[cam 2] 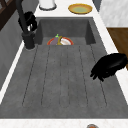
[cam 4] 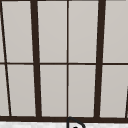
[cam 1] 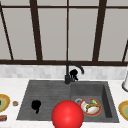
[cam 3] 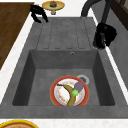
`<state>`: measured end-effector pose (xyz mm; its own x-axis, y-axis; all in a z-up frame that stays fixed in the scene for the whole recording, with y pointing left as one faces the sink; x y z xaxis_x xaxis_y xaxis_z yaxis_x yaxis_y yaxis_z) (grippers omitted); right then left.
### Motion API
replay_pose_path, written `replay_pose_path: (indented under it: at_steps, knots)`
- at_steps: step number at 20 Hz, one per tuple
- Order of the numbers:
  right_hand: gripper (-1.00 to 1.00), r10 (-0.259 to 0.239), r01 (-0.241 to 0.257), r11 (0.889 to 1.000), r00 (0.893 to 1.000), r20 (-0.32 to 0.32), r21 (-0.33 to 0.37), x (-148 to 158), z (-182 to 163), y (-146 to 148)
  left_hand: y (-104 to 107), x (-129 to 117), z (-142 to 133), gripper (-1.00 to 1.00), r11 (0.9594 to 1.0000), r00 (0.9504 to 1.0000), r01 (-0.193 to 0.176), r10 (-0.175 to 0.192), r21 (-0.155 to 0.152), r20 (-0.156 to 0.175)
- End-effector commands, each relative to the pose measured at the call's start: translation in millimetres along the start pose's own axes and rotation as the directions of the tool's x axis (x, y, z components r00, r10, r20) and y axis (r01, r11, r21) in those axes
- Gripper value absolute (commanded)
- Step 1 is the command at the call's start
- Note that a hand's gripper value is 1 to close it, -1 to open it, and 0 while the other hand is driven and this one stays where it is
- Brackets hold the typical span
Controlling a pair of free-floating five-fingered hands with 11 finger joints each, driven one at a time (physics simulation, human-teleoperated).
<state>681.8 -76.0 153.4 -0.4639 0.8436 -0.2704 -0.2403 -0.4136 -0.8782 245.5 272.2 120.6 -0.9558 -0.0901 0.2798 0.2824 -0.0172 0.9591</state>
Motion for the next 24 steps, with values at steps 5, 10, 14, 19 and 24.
replay_pose_path:
  at_steps: [5,10,14,19,24]
  knots:
    - [1.0,0.047,-0.047,0.999,0.999,-0.02,0.021,13,-4,-41,0,0,0,0.0,1.0,1.0,0.0,0.0,0.0,0.0]
    - [1.0,0.079,-0.078,0.997,0.996,-0.033,0.023,16,-2,-41,0,0,0,0.0,1.0,1.0,0.0,0.0,0.0,0.0]
    - [1.0,0.108,-0.107,0.994,0.993,-0.038,0.028,22,1,-39,0,0,0,0.0,1.0,1.0,0.0,0.0,0.0,0.0]
    - [1.0,0.116,-0.114,0.992,0.992,-0.038,0.053,29,1,-32,0,0,0,0.0,1.0,1.0,0.0,0.0,0.0,0.0]
    - [1.0,0.103,-0.108,0.993,0.992,-0.077,-0.056,12,10,-4,0,0,0,0.0,1.0,1.0,0.0,0.0,0.0,0.0]
